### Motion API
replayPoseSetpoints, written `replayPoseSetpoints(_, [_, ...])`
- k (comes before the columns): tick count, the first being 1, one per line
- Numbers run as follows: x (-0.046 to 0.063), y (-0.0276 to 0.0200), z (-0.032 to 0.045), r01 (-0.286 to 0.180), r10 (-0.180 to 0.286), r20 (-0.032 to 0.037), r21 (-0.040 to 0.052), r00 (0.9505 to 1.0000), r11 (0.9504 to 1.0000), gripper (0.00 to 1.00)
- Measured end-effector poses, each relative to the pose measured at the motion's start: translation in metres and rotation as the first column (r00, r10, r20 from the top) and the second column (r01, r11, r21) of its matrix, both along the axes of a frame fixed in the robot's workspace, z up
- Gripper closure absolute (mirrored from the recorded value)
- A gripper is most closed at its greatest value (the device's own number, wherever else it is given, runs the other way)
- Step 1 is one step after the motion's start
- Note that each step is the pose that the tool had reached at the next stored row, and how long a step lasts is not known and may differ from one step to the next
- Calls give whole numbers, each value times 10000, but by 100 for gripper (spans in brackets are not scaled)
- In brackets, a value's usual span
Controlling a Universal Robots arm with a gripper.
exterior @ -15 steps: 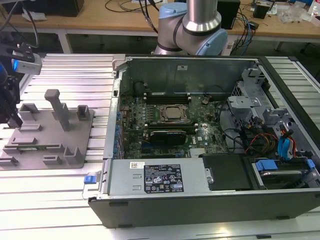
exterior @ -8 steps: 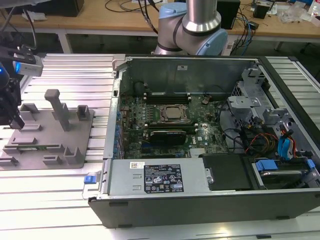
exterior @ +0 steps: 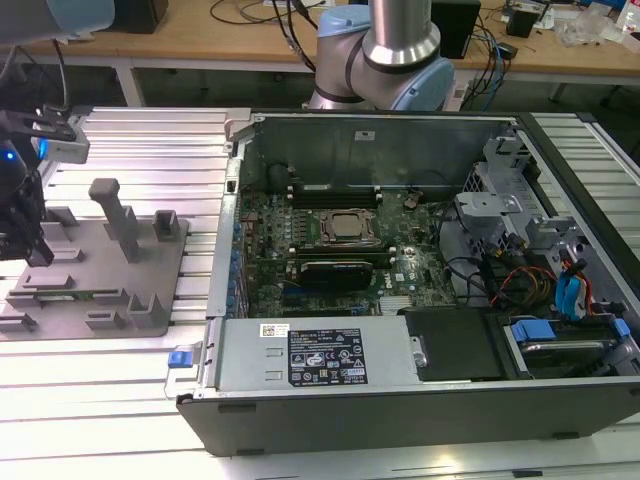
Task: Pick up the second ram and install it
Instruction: 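Pick up the second ram and move it above second insertion slot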
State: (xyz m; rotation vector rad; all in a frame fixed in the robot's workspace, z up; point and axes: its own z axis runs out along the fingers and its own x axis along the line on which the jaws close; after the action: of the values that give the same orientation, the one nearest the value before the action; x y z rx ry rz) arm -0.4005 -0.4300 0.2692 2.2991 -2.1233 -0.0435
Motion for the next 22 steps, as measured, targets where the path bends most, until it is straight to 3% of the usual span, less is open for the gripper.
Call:
replayPoseSetpoints(3, [-32, 7, -90, -58, 58, 3, 0, 10000, 10000, 92])
replayPoseSetpoints(8, [-61, 9, -189, 226, -226, 5, 1, 9997, 9997, 92])
replayPoseSetpoints(16, [-114, -42, -340, 228, -228, 3, 0, 9997, 9997, 92])
replayPoseSetpoints(22, [-113, -46, -441, 225, -225, 2, 3, 9997, 9997, 92])
